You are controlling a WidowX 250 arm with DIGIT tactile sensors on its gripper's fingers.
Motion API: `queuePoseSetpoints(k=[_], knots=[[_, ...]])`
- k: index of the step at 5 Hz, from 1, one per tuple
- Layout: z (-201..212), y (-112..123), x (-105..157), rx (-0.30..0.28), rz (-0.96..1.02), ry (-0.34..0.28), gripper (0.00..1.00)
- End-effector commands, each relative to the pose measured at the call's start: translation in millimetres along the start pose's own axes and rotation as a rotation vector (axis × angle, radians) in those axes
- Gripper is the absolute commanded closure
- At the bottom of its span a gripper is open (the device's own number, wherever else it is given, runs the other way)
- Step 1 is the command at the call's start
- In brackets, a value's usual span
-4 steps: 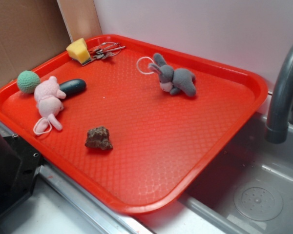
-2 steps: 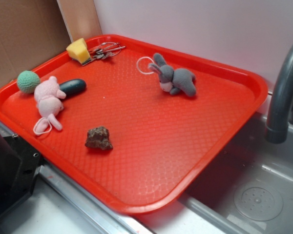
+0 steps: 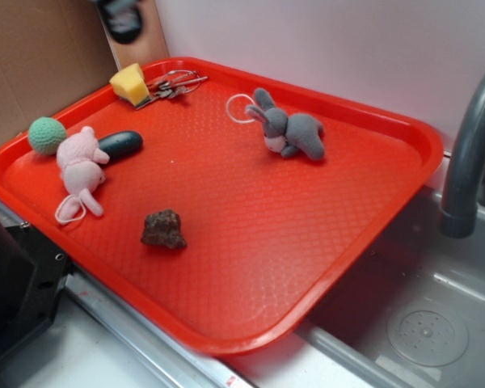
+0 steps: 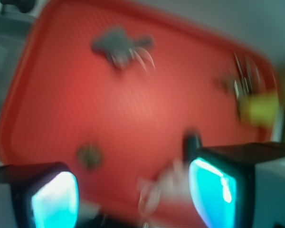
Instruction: Grab the gray animal.
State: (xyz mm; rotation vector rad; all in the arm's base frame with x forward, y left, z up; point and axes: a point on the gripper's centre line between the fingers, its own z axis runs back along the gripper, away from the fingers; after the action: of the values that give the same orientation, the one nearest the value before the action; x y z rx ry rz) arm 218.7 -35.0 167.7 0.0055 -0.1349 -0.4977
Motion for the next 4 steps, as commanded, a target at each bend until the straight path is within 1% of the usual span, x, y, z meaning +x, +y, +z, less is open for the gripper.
queuePoseSetpoints(k=[1, 2, 3, 4], knots=[[-51.1, -1.0, 51.2, -0.056, -0.471, -0.187, 0.0], [-77.7, -4.8, 69.7, -0.041, -0.581, -0.145, 0.0], [-101.4, -34.0, 70.1, -0.076, -0.611, -0.132, 0.0], [-133.4, -42.4, 74.4, -0.113, -0.602, -0.101, 0.0]])
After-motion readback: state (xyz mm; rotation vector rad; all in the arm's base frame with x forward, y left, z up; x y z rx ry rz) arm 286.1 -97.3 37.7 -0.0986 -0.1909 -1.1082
